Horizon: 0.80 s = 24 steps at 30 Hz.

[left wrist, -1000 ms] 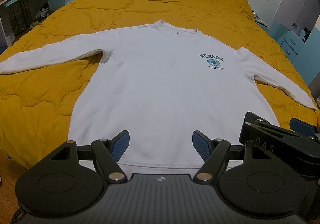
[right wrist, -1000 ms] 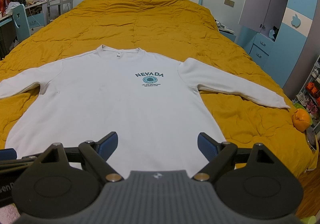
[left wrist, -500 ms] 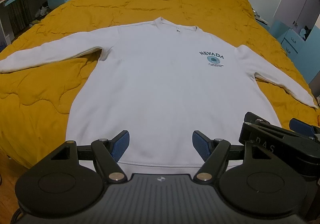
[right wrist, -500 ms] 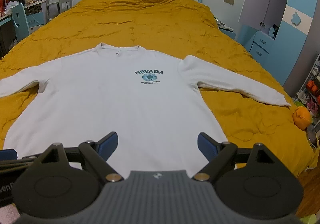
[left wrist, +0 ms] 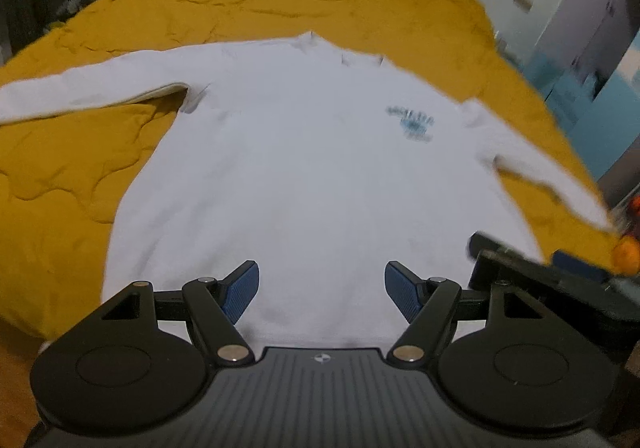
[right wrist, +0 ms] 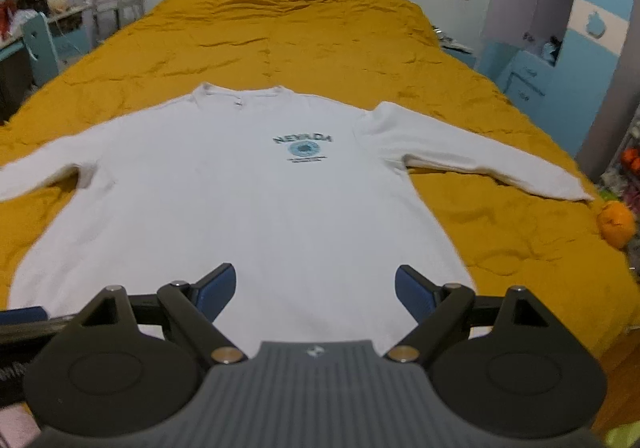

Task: Fold small clothes
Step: 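Grasp the cuff of one sweatshirt sleeve with the left tool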

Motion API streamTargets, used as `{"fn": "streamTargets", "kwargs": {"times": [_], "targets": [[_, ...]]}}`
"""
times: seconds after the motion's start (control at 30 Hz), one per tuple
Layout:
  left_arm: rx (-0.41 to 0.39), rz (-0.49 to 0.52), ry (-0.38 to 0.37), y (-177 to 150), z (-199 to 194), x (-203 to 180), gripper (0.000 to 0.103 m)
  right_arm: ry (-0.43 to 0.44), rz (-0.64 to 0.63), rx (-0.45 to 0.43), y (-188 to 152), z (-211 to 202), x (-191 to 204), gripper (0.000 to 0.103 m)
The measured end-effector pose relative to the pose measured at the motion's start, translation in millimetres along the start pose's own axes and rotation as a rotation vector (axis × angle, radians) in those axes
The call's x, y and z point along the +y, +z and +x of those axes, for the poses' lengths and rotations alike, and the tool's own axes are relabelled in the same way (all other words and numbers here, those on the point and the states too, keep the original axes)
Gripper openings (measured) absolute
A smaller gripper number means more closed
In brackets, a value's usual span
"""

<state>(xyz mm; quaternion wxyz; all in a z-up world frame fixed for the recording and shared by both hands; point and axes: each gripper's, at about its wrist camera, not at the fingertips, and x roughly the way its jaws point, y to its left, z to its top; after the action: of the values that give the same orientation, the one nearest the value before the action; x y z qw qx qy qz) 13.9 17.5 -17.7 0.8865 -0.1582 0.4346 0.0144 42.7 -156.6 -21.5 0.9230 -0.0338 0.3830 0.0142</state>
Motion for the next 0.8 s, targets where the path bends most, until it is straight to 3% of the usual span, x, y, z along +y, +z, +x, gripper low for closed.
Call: {"fn": "streamTargets", "kwargs": {"times": [0.2, 0.33, 0.47, 0.57, 0.63, 0.73, 0.8], "targets": [[-0.158, -0.213, -0.104, 12.9, -12.8, 61.3, 0.085, 0.093, -0.119, -0.144, 8.1, -1.3, 24.1, 0.083], [-0.211, -0.321, -0.105, 28.4, -16.5, 115.8, 0.085, 0.194, -0.166, -0.217, 22.8, 4.3, 43.5, 0.083], [-0.301, -0.462, -0.053, 45.6, -23.1, 185.1, 0.085, 0.36, -0.163, -0.214, 36.7, 18.8, 61.9, 0.083], [-0.394, -0.587, -0.074, 57.2, -25.0, 248.6, 0.091, 0.426, -0.128, -0.178, 43.3, 35.0, 77.0, 0.083], [-0.434, -0.716, -0.048, 63.9, -21.7, 291.5, 0.091, 0.443, -0.11, -0.139, 46.5, 49.0, 87.5, 0.083], [-0.535, -0.786, 0.093, 70.7, -13.2, 333.1, 0.091, 0.435, -0.13, -0.099, 49.3, 68.0, 108.7, 0.083], [-0.552, -0.814, 0.157, 74.0, -1.0, 350.1, 0.091, 0.428, -0.159, -0.09, 52.1, 82.4, 122.4, 0.083]]}}
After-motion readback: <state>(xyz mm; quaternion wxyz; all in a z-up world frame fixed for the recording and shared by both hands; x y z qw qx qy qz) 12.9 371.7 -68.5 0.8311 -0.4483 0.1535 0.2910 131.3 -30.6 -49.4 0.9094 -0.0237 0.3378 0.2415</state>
